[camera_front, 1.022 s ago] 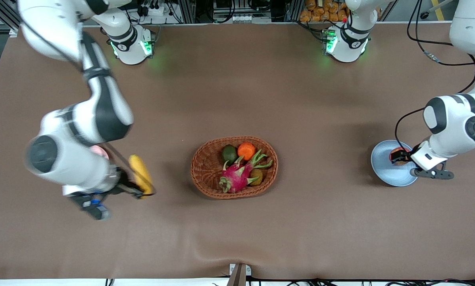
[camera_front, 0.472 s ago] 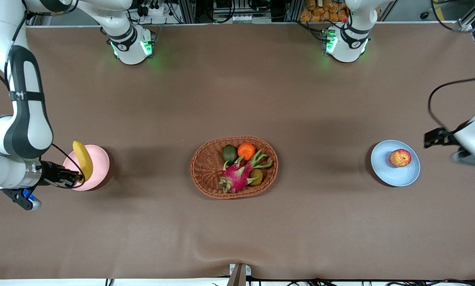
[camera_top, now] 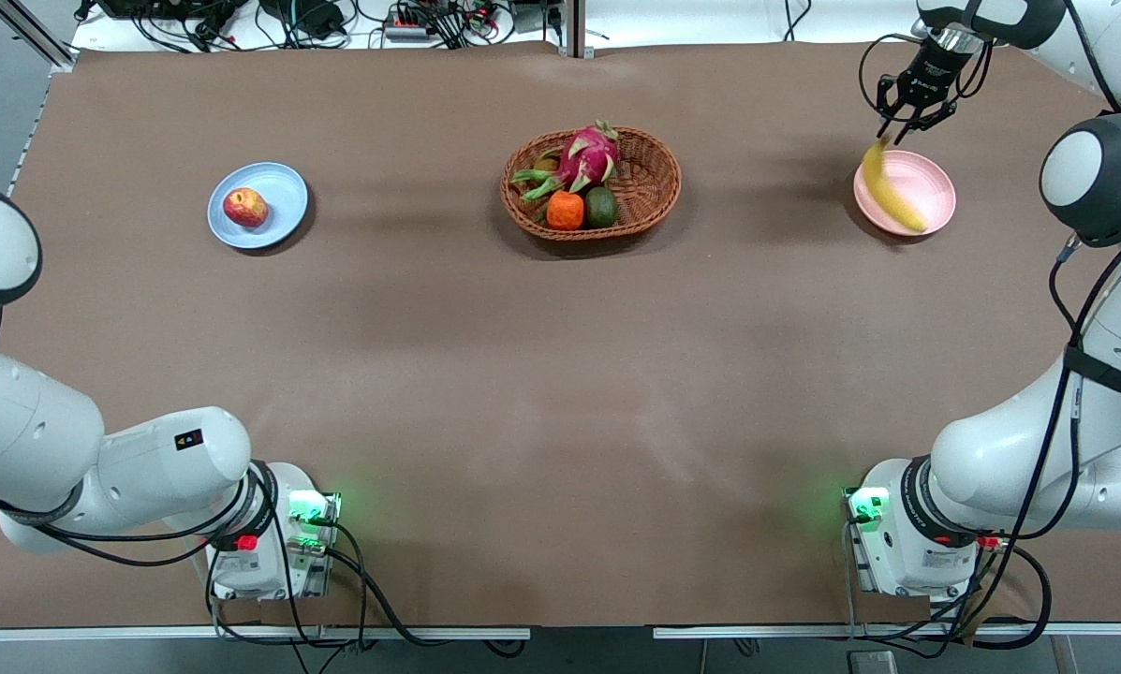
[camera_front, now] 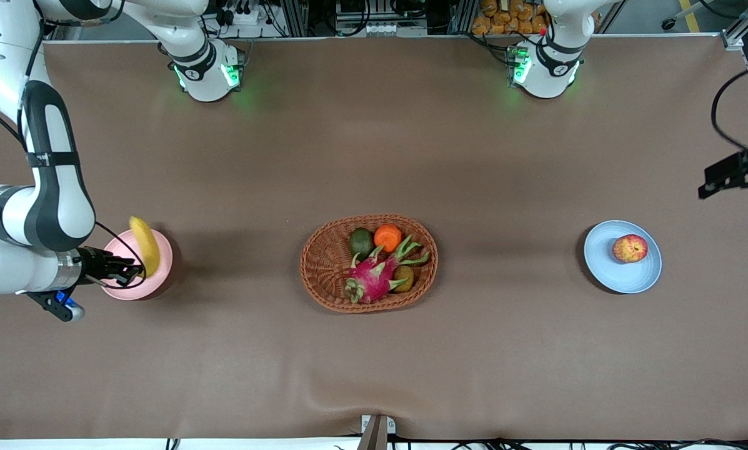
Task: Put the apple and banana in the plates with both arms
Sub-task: 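Release the banana onto the pink plate with the right gripper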
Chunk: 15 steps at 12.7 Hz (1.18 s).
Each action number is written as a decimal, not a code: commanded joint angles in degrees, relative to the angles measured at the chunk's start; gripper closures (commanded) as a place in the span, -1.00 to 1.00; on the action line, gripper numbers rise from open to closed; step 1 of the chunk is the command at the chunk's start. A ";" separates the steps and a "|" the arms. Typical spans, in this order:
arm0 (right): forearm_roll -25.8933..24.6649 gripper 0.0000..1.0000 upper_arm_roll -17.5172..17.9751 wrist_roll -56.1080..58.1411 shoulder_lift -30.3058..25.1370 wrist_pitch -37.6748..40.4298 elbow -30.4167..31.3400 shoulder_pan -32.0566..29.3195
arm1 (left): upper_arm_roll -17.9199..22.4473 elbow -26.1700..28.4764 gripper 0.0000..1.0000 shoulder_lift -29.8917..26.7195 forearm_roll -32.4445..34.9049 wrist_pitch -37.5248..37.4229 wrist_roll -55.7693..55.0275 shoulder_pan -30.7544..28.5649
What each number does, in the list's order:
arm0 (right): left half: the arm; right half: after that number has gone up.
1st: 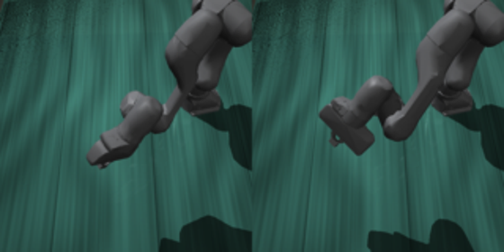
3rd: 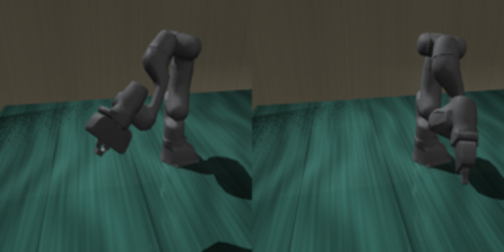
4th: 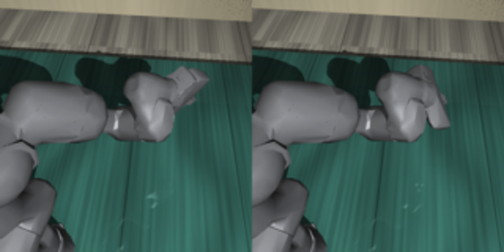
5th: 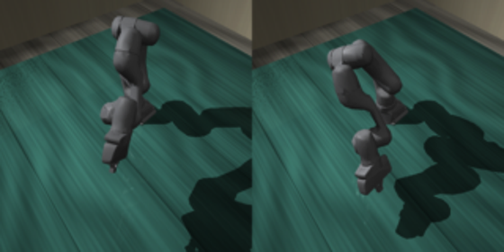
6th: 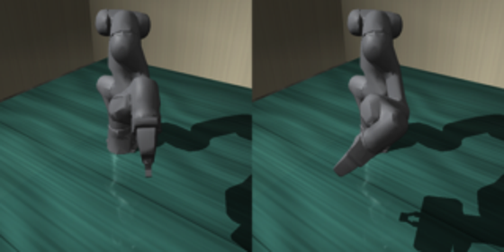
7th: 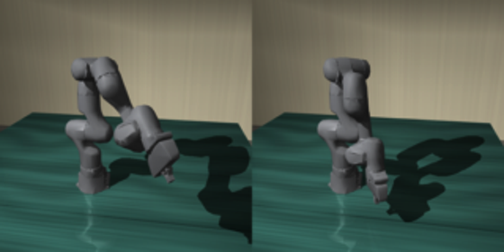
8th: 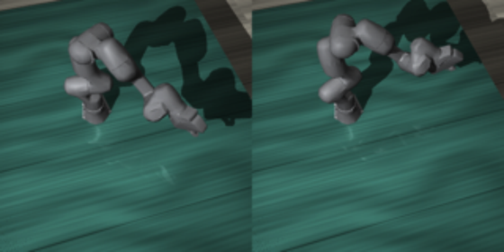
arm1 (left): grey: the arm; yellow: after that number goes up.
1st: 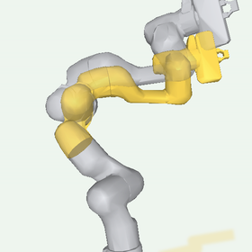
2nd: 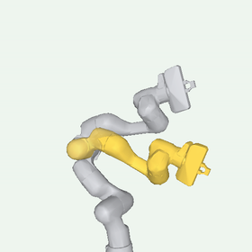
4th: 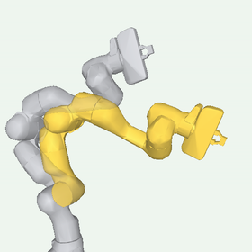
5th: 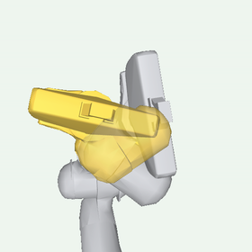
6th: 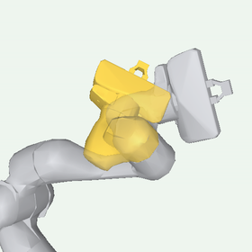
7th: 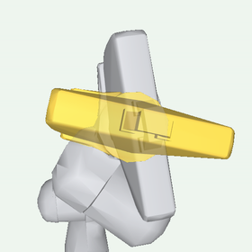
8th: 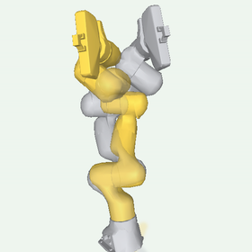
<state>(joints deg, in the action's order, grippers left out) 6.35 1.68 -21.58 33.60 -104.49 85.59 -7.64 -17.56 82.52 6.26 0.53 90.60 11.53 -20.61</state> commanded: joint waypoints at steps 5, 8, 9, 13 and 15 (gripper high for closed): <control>-1.43 -1.00 0.69 8.99 -7.91 2.88 -0.51 -0.10 | -0.63 1.32 -1.00 -4.51 -0.97 -4.03 -21.07 -0.14; -1.69 -1.00 0.69 17.51 -16.16 2.54 2.90 -0.18 | -1.43 1.32 -1.00 -4.76 -0.96 -3.94 -23.57 -0.04; -1.69 -1.00 0.69 18.58 -20.20 2.36 6.40 0.08 | -1.43 1.24 -1.00 -5.12 -0.88 -4.03 -23.74 -0.05; -2.92 -1.00 1.04 30.07 -29.20 4.89 12.24 2.98 | 2.22 1.41 -1.00 -6.78 -0.27 -2.89 -23.83 6.66; -2.92 -1.00 2.26 30.72 -31.48 6.92 11.53 4.37 | 18.22 1.24 -1.00 -7.93 -0.35 -3.06 -23.75 21.27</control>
<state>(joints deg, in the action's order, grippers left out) 4.62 2.91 7.18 5.44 -98.27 95.12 -4.22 -9.16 83.10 0.46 0.46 87.33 -11.74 -8.78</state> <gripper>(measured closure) 0.000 0.000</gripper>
